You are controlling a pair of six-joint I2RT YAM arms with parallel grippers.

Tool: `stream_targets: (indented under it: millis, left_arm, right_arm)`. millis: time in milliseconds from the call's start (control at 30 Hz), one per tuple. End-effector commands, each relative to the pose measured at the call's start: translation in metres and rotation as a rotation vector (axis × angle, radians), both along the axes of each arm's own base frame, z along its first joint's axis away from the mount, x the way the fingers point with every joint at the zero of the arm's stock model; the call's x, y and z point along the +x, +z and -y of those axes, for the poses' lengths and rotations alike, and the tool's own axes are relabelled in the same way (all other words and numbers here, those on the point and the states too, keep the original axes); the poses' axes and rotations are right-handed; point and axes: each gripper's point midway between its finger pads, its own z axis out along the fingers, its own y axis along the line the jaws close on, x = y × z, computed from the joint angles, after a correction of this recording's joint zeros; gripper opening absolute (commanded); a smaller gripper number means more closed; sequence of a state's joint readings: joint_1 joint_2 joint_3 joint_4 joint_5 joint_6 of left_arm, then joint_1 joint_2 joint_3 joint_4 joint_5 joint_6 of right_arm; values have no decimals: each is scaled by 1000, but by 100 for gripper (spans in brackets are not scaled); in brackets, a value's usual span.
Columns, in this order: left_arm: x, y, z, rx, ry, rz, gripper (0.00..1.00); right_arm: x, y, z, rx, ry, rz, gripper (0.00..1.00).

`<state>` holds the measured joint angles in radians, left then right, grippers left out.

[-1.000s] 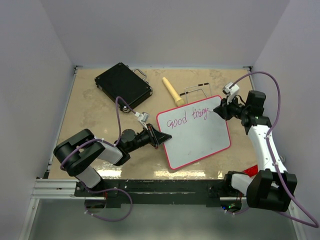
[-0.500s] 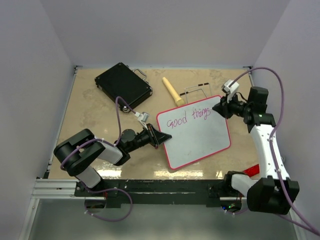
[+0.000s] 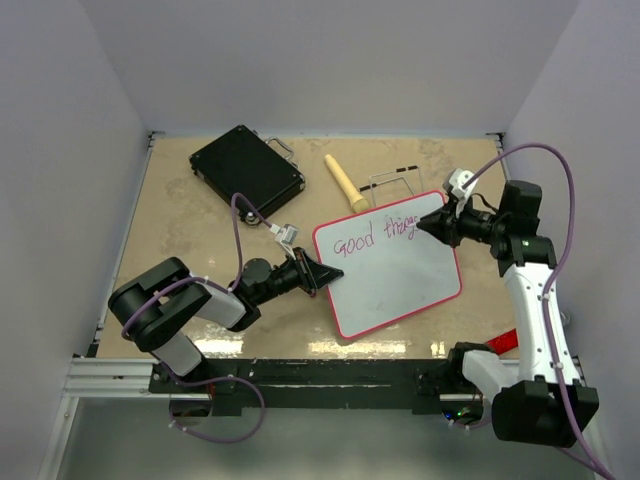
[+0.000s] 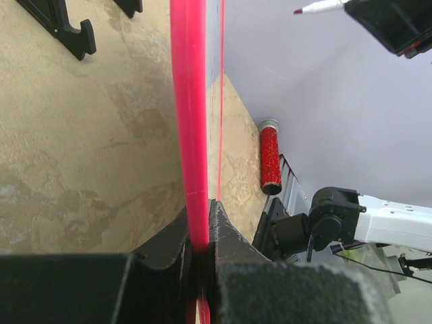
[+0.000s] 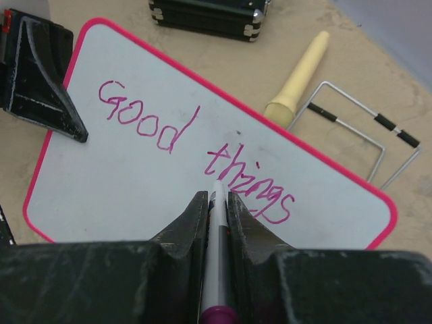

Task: Write a sentence on the whiteboard
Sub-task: Write on the whiteboard with the whiteboard marker without the cap.

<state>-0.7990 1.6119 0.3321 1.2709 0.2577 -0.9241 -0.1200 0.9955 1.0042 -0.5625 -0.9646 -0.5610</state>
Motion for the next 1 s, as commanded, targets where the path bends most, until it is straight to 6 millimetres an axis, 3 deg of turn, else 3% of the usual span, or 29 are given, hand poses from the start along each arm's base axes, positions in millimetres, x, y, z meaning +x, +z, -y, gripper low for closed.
stream_targets:
  millis: [0, 133, 967]
  left_arm:
    - [4, 41, -2, -95, 26, 169, 0]
    - [7, 43, -3, -110, 43, 165, 0]
    - [8, 47, 3, -141, 77, 147, 0]
  right_arm:
    - [-10, 1, -11, 41, 78, 6, 0]
    - [-13, -7, -14, 51, 100, -14, 0]
    - [-22, -16, -20, 75, 147, -8, 0]
